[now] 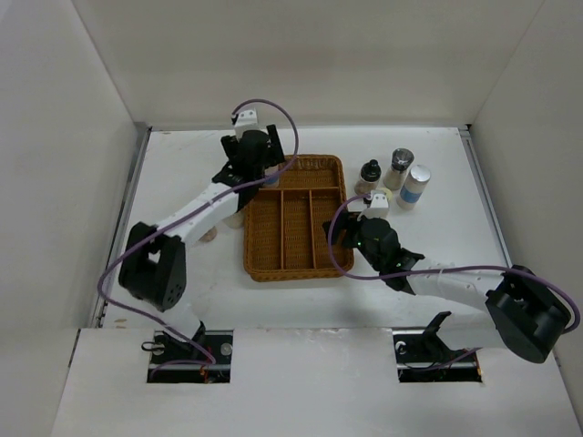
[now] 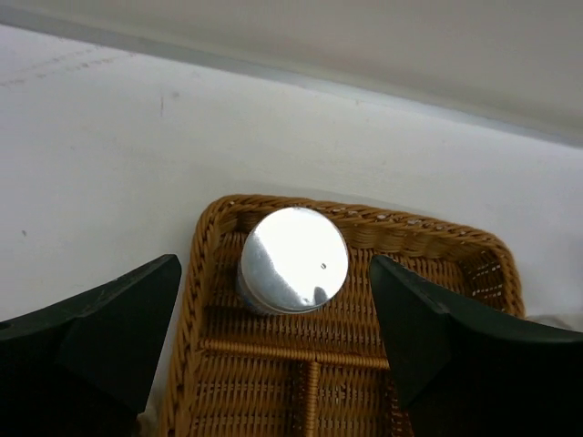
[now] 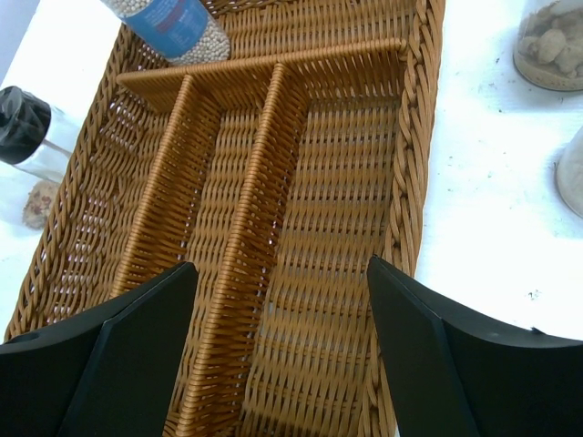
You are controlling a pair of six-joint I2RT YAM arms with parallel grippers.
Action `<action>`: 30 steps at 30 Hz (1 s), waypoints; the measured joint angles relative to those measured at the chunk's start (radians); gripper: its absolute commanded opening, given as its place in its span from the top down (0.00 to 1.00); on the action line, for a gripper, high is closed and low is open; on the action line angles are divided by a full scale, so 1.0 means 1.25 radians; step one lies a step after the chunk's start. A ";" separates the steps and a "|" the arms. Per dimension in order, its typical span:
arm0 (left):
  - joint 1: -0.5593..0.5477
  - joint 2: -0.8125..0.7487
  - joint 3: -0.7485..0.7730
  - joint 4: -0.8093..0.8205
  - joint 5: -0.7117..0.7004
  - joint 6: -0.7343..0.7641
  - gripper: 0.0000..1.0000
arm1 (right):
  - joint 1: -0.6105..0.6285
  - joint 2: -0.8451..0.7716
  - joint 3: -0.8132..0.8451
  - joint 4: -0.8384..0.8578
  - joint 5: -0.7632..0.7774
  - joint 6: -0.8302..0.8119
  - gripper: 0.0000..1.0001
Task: Organize the condiment bottles
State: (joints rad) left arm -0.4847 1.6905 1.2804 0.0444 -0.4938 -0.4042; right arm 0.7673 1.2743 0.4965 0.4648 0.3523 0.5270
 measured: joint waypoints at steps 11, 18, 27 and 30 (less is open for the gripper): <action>0.056 -0.482 -0.339 0.016 -0.107 -0.055 0.35 | 0.000 0.005 0.000 0.000 -0.001 0.000 0.18; 0.139 -0.592 -0.504 -0.118 -0.143 -0.146 0.38 | 0.000 0.019 0.000 0.001 -0.001 0.001 0.18; 0.197 -0.475 -0.522 -0.102 -0.102 -0.176 0.34 | 0.000 0.021 0.000 0.002 -0.001 0.001 0.18; 0.200 -0.421 -0.522 -0.073 -0.088 -0.176 0.36 | 0.000 0.021 0.000 0.001 -0.001 0.001 0.18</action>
State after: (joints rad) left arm -0.2348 1.1637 0.6285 -0.0467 -0.6033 -0.6239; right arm 0.7673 1.3006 0.4965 0.4656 0.3511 0.5278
